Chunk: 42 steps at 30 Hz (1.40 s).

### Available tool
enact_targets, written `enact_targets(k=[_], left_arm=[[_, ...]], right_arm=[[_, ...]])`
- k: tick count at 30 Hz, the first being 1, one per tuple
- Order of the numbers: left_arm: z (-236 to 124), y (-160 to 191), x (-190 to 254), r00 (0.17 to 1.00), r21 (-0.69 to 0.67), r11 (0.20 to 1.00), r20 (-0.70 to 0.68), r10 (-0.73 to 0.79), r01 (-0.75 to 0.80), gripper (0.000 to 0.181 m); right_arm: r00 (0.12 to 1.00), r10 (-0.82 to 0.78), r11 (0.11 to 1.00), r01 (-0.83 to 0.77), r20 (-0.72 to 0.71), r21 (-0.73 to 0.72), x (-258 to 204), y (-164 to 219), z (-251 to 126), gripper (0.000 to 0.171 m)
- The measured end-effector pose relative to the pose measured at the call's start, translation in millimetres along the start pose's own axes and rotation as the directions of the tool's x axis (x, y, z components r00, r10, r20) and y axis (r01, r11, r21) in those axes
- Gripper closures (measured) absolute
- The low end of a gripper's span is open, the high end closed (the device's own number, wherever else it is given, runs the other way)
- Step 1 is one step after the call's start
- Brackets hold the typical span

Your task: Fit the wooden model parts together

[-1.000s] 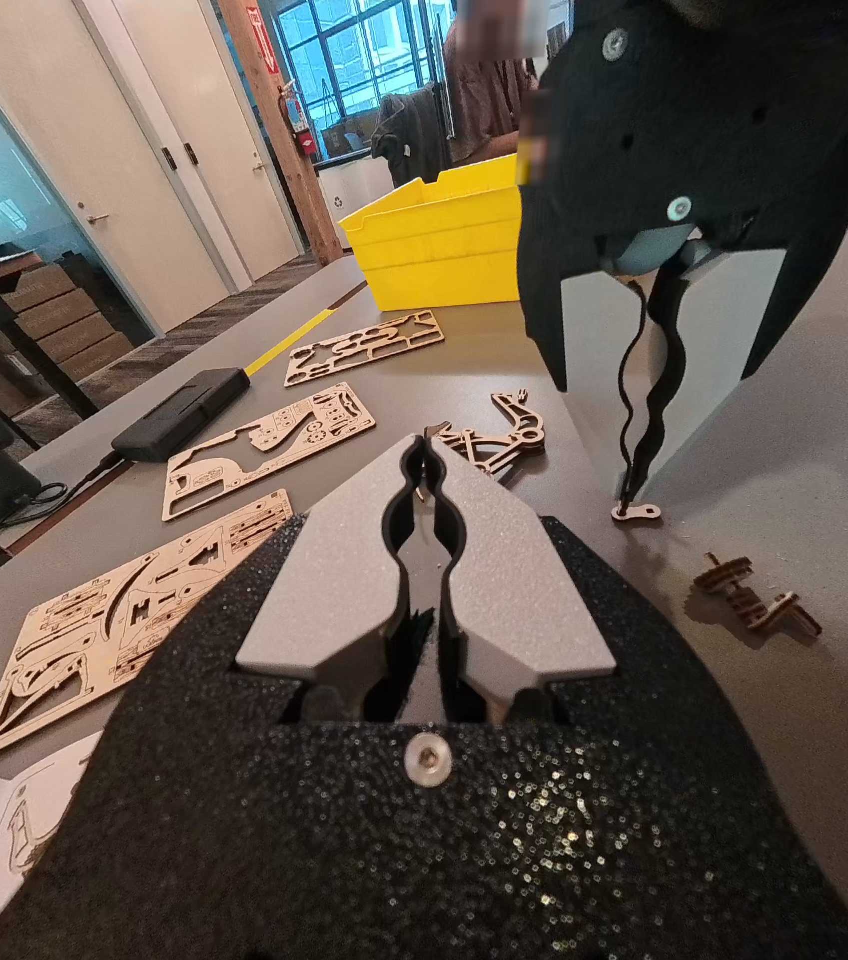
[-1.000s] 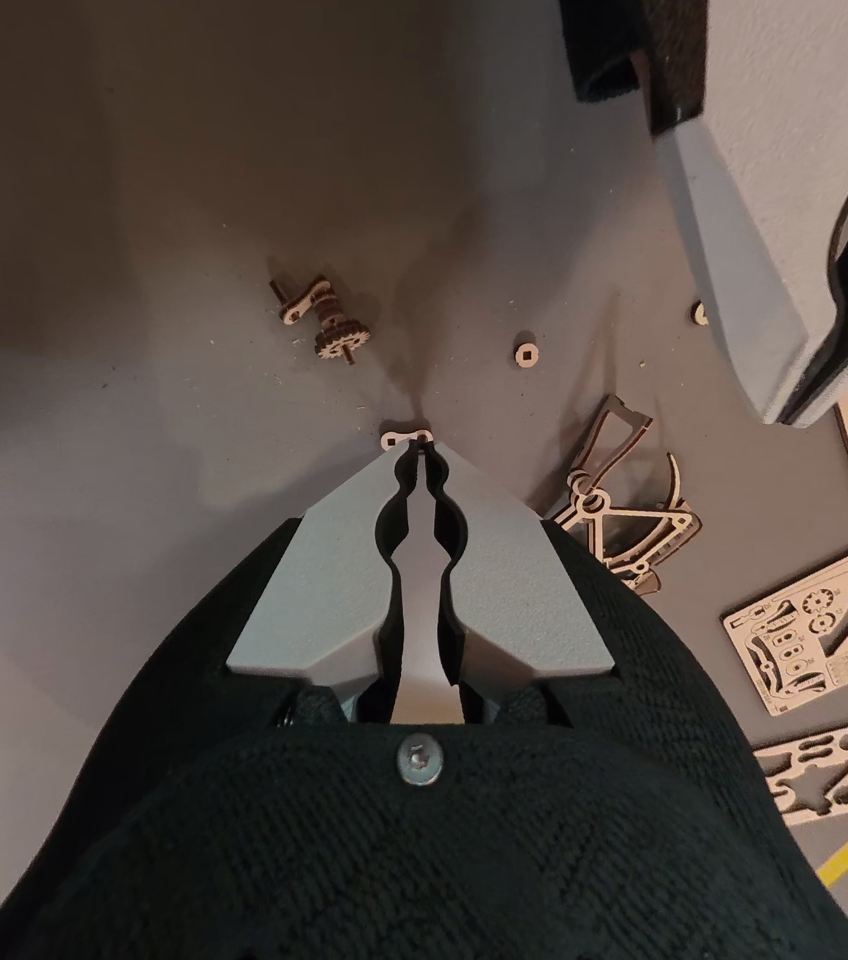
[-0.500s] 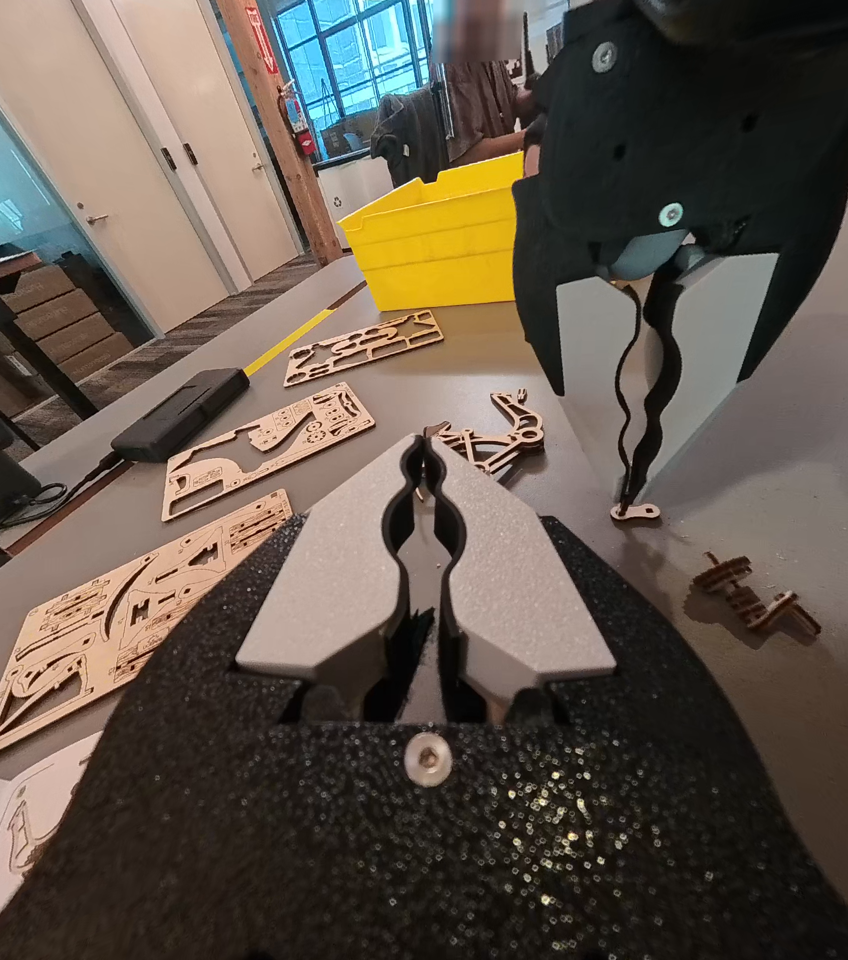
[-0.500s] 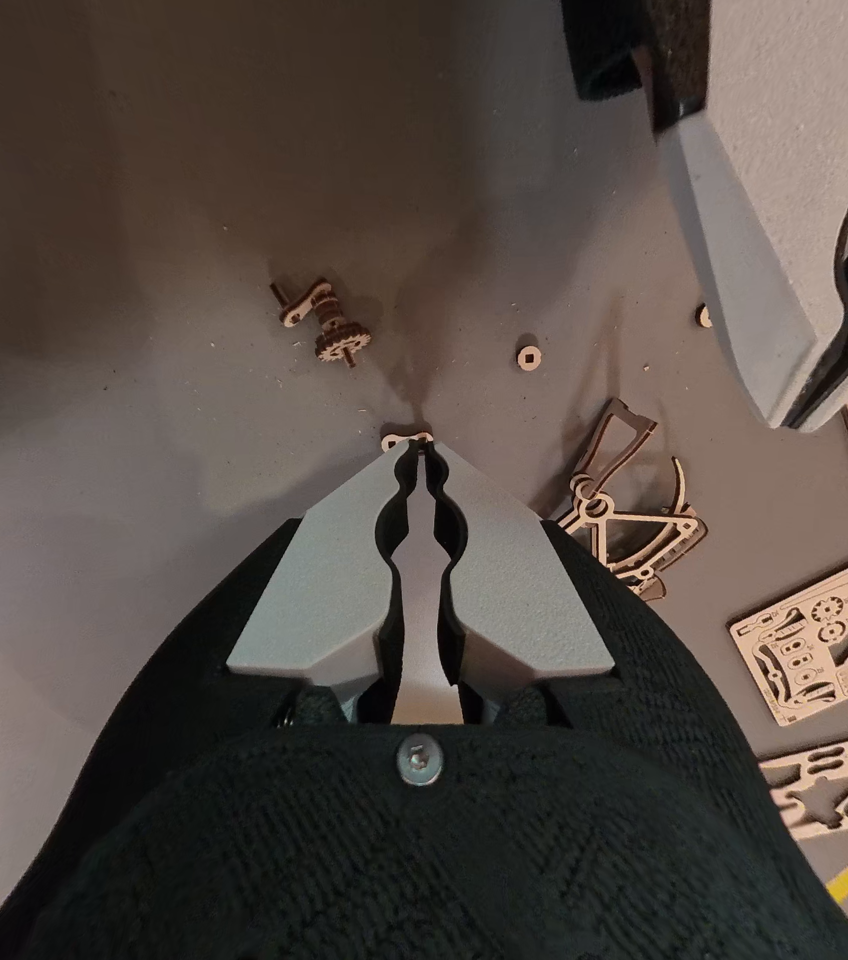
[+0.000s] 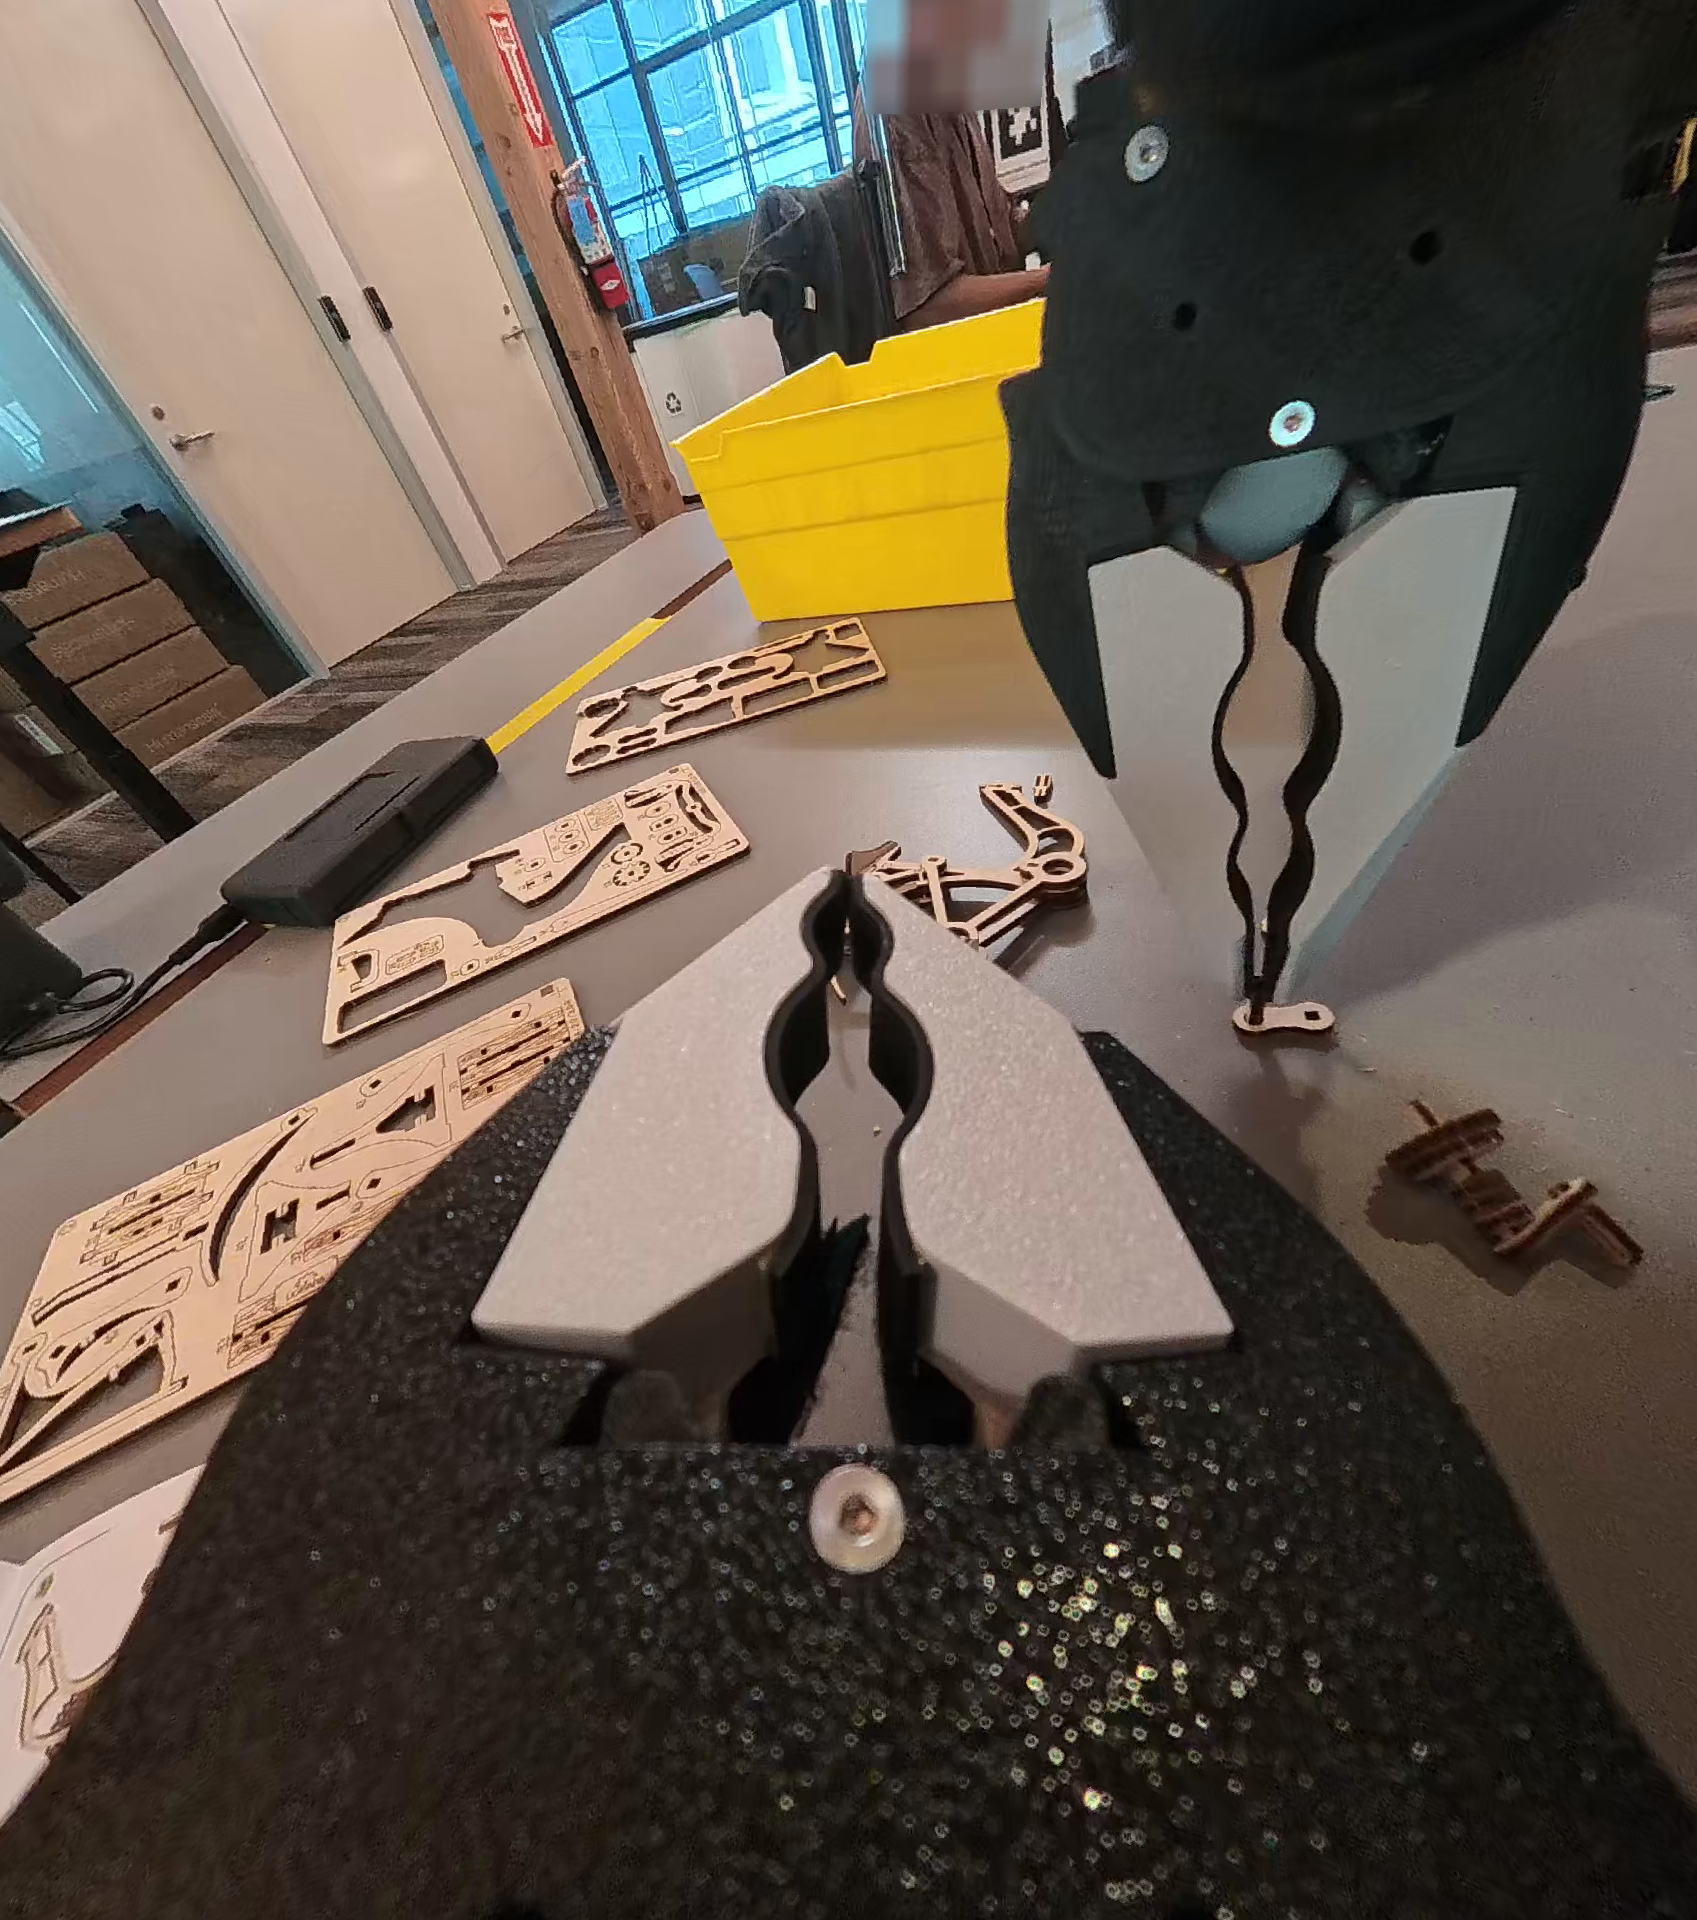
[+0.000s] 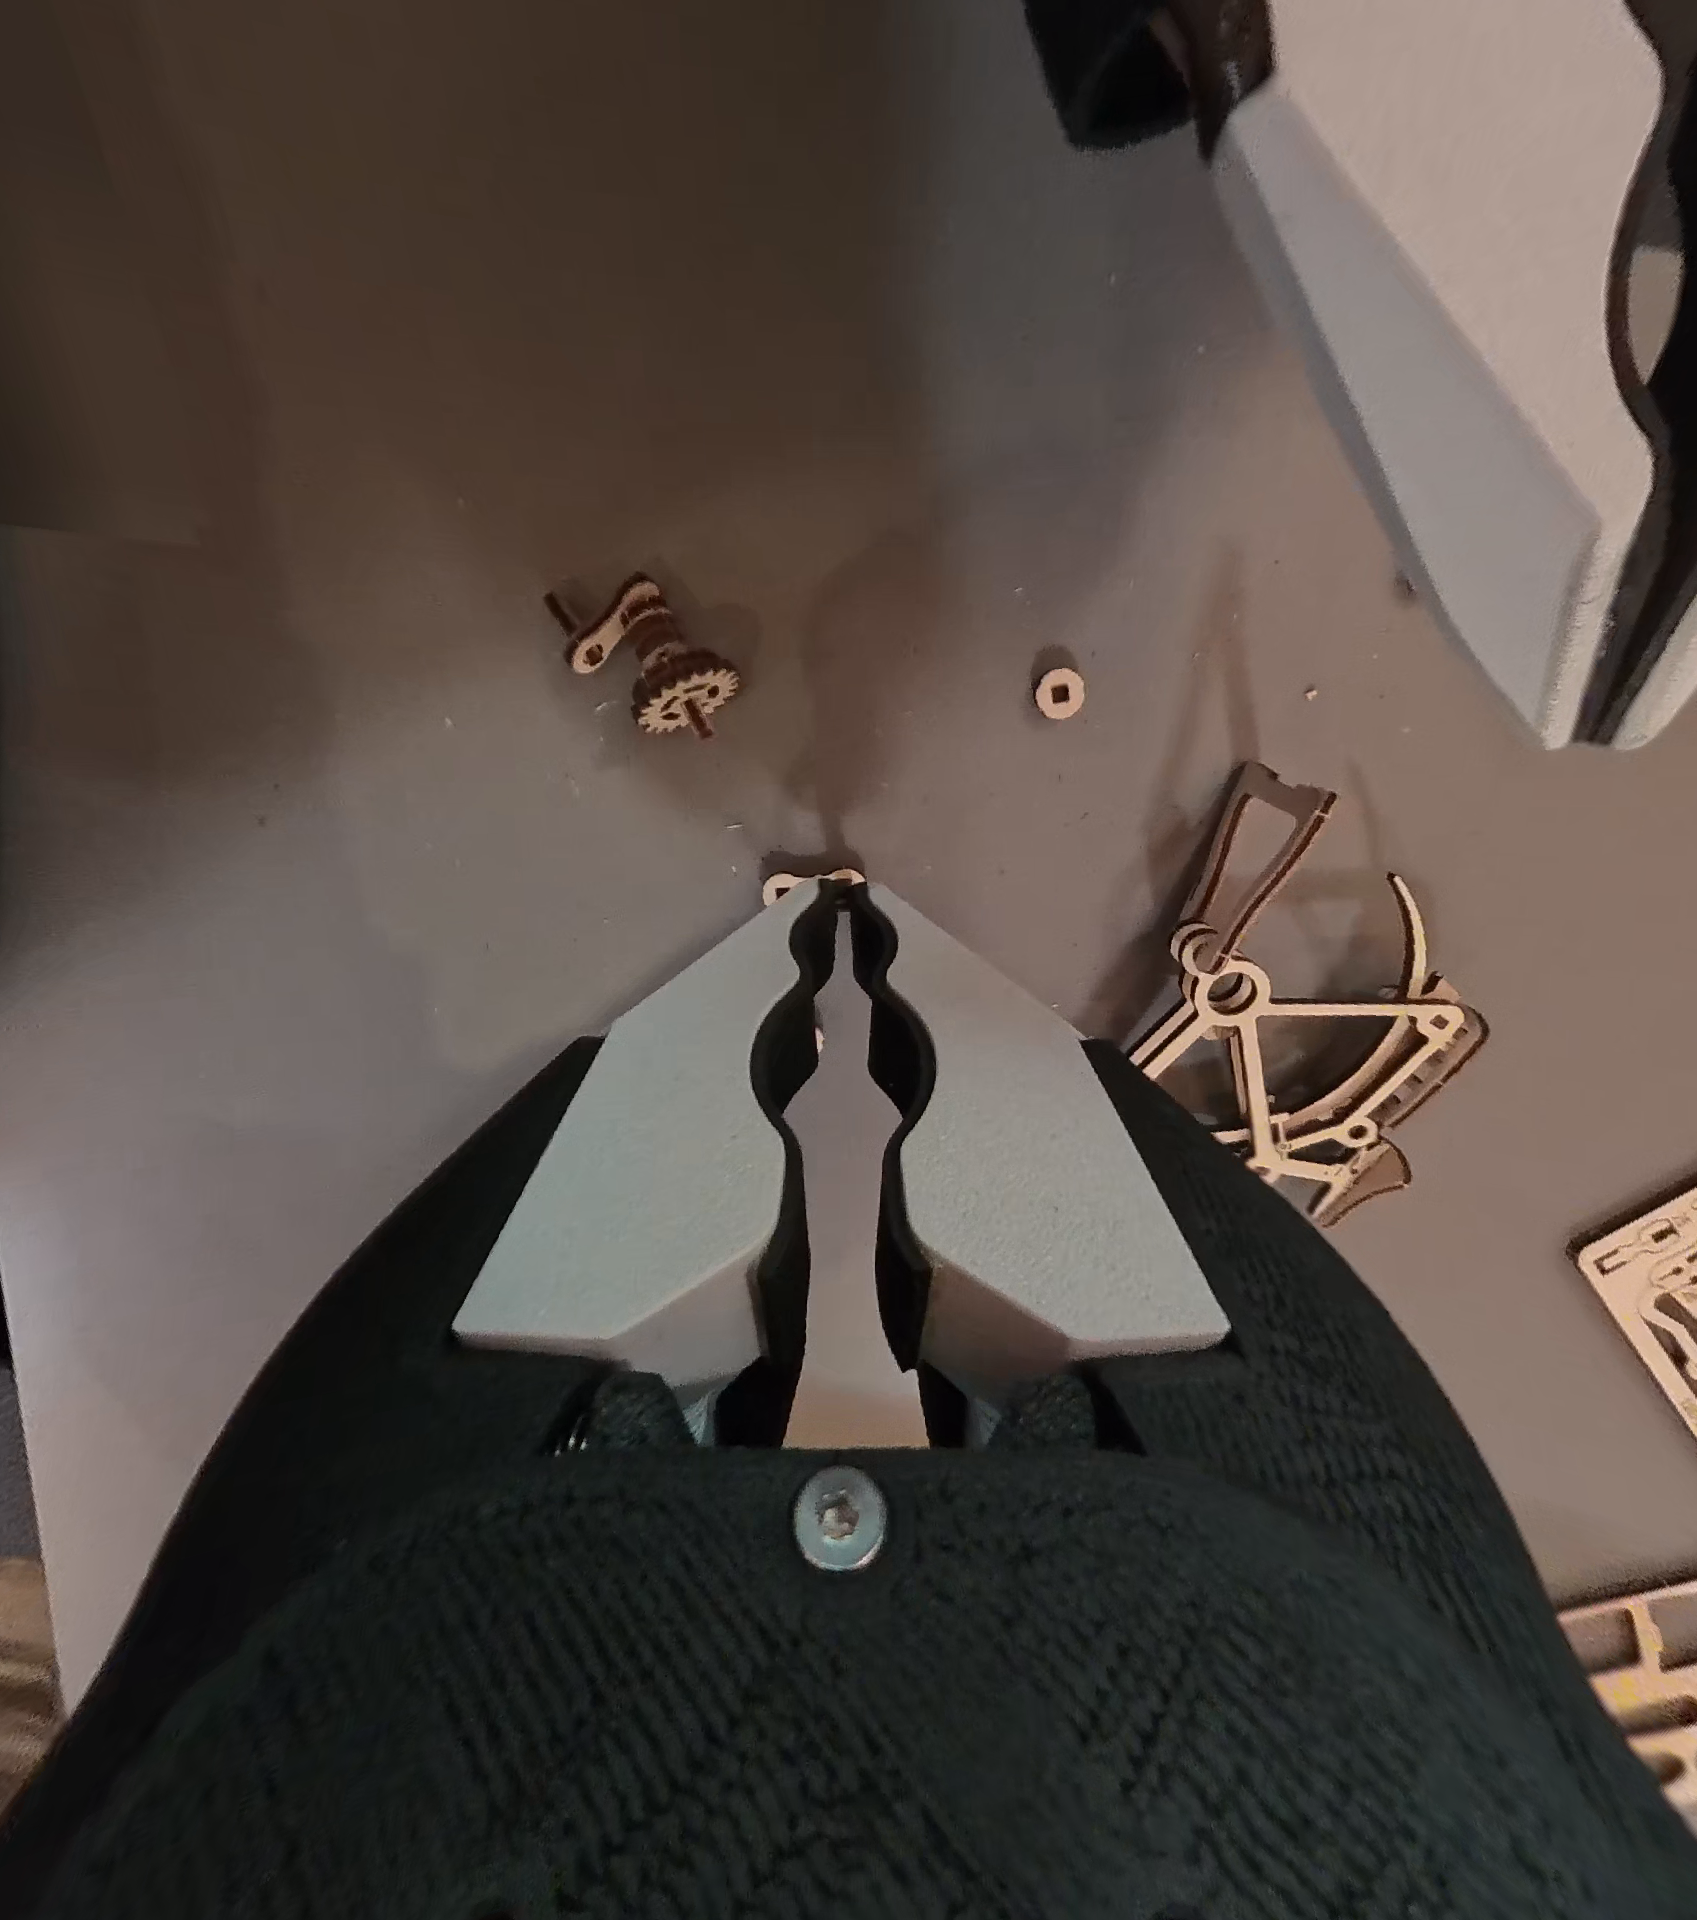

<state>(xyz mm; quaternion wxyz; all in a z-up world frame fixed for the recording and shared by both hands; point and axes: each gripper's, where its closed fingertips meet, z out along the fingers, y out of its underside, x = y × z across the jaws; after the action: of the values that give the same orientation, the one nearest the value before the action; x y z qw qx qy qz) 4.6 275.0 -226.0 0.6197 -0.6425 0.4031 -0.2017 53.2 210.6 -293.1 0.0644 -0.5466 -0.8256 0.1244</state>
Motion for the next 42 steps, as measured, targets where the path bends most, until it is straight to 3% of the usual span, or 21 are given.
enact_targets(k=[11,17,29,33,34,37,38,42], left_arm=[[-0.1,0.1,0.1,1.000,0.000,1.000,0.000,0.000,0.000,0.181],[0.0,0.1,0.0,1.000,0.000,1.000,-0.001,-0.001,0.001,0.181],[-0.4,-0.9,0.1,1.000,0.006,1.000,-0.004,-0.003,0.003,0.181],[-3.6,-6.0,-4.1,0.999,0.045,0.998,0.006,-0.050,0.050,0.181],[-4.3,-8.0,-2.4,0.996,0.056,0.995,-0.014,-0.085,0.086,0.175],[-0.9,-6.1,18.9,0.971,-0.003,0.982,-0.147,-0.188,0.190,0.132],[0.9,-4.7,24.4,0.965,-0.026,0.980,-0.169,-0.199,0.198,0.127],[1.6,-15.2,36.5,0.967,0.004,0.986,-0.199,-0.161,0.165,0.140]], right_arm=[[0.998,-0.031,0.998,0.034,-0.047,0.060,-3.0,0.5,-0.1,0.170],[0.977,0.209,0.966,-0.201,-0.035,0.165,1.0,-2.4,1.2,0.170],[0.968,0.237,0.929,-0.201,-0.081,0.312,-1.3,-0.1,-1.4,0.170],[0.936,0.286,0.852,-0.151,-0.204,0.501,16.5,-10.1,-18.1,0.170],[0.917,0.311,0.810,-0.119,-0.249,0.574,23.7,-15.7,-28.0,0.170],[0.826,0.375,0.679,0.065,-0.421,0.732,41.0,-28.9,-63.8,0.170],[0.791,0.394,0.638,0.131,-0.468,0.759,43.1,-31.9,-74.4,0.170],[0.679,0.418,0.567,0.324,-0.603,0.757,42.6,-38.8,-94.2,0.170]])
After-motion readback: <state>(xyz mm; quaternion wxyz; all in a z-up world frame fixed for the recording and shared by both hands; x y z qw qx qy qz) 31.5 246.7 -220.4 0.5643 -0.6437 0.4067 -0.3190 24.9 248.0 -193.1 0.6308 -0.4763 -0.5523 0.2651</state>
